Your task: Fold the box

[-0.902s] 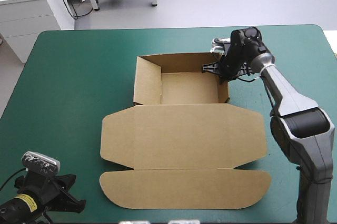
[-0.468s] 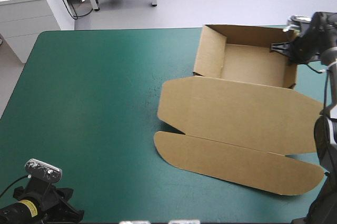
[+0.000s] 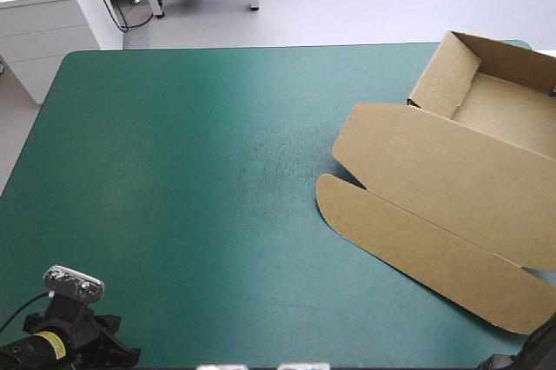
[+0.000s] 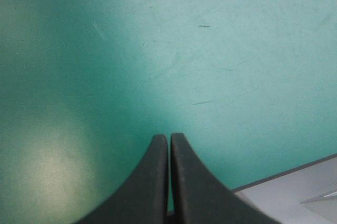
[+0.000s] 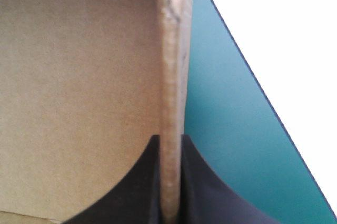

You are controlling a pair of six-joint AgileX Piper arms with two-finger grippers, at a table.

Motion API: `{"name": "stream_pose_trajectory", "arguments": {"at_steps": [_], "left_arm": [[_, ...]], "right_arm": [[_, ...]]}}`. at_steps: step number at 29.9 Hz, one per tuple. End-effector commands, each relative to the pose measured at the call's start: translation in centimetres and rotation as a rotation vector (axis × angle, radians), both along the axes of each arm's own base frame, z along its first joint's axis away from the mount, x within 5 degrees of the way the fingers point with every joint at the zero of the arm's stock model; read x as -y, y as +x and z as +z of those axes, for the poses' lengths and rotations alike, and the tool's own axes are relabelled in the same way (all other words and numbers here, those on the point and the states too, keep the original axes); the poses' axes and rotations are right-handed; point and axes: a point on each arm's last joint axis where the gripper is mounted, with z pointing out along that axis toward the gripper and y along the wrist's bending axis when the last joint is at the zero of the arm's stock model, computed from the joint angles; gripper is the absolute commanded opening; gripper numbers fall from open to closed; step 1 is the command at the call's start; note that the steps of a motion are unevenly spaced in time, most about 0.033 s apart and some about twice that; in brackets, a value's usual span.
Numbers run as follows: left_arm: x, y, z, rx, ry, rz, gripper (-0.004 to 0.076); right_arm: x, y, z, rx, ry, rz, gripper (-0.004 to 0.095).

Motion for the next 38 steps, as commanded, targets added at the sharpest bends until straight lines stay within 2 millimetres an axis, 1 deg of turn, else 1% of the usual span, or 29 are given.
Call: {"name": "stream_pose_trajectory", "arguments": {"at_steps": [1,3,4,6,8,10,14,17,19,20,22,24,25,26,28,29,31,34,35,38], "left_arm": [[0.2,0.4,0.8,0.044,-0.032,0.003,-0.0008],[0.2,0.4,0.8,0.044,-0.032,0.003,-0.0008],[0.2,0.4,0.8,0.044,-0.032,0.003,-0.0008],[0.2,0.4,0.8,0.044,-0.032,0.003,-0.0008],[0.2,0.4,0.8,0.044,-0.032,0.003,-0.0008],[0.2,0.4,0.8,0.044,-0.032,0.003,-0.0008],[0.2,0.4,0.8,0.044,-0.032,0.003,-0.0008],[0.2,0.4,0.8,0.044,-0.032,0.003,-0.0008],[0.2,0.4,0.8,0.044,-0.032,0.003,-0.0008],[0.2,0.4,0.8,0.044,-0.031,0.002,-0.0008],[0.2,0.4,0.8,0.044,-0.031,0.002,-0.0008],[0.2,0.4,0.8,0.045,-0.029,-0.001,-0.0008],[0.2,0.4,0.8,0.045,-0.028,-0.003,-0.0008],[0.2,0.4,0.8,0.045,-0.028,-0.003,-0.0008],[0.2,0.4,0.8,0.045,-0.028,-0.003,-0.0008],[0.2,0.4,0.8,0.045,-0.028,-0.003,-0.0008],[0.2,0.4,0.8,0.045,-0.028,-0.003,-0.0008],[0.2,0.4,0.8,0.045,-0.028,-0.003,-0.0008],[0.2,0.4,0.8,0.045,-0.028,-0.003,-0.0008],[0.2,0.4,0.8,0.045,-0.028,-0.003,-0.0008]], "right_arm": [[-0.1,-1.3,2.8,0.059,-0.038,-0.009,0.0009],[0.1,-1.3,2.7,0.044,-0.058,-0.016,0.0049],[0.1,-1.3,2.7,0.042,-0.057,-0.016,0.0091],[0.1,-1.3,2.7,0.041,-0.058,-0.016,0.0199],[0.2,-1.4,2.7,0.033,-0.072,-0.018,0.0327],[0.3,-1.4,2.6,0.026,-0.083,-0.02,0.0403],[0.2,-1.6,2.9,0.032,-0.087,-0.02,0.0414],[-0.1,-1.9,3.7,0.049,-0.096,0.0,0.0414],[-0.4,-2.3,4.6,0.065,-0.115,0.028,0.0399],[-0.7,-2.7,5.3,0.082,-0.119,0.026,0.0367],[-1.5,-3.6,6.9,0.128,-0.121,0.021,0.0231],[-2.8,-4.8,8.6,0.188,-0.101,0.041,0.0011],[-3.5,-5.3,9.2,0.217,-0.08,0.064,-0.0011],[-4.5,-6.2,9.9,0.245,-0.068,0.096,0.0011],[-6.0,-7.4,10.7,0.284,-0.036,0.128,0.0005],[-7.1,-8.4,11.2,0.298,-0.034,0.143,0.0005],[-8.7,-9.9,11.9,0.31,-0.048,0.17,0.0005],[-11.7,-11.8,12.4,0.328,-0.05,0.232,0.0005],[-13.1,-12.7,12.7,0.341,-0.061,0.28,0.0005],[-16.6,-14.9,12.7,0.35,-0.068,0.386,0.0005]]}}
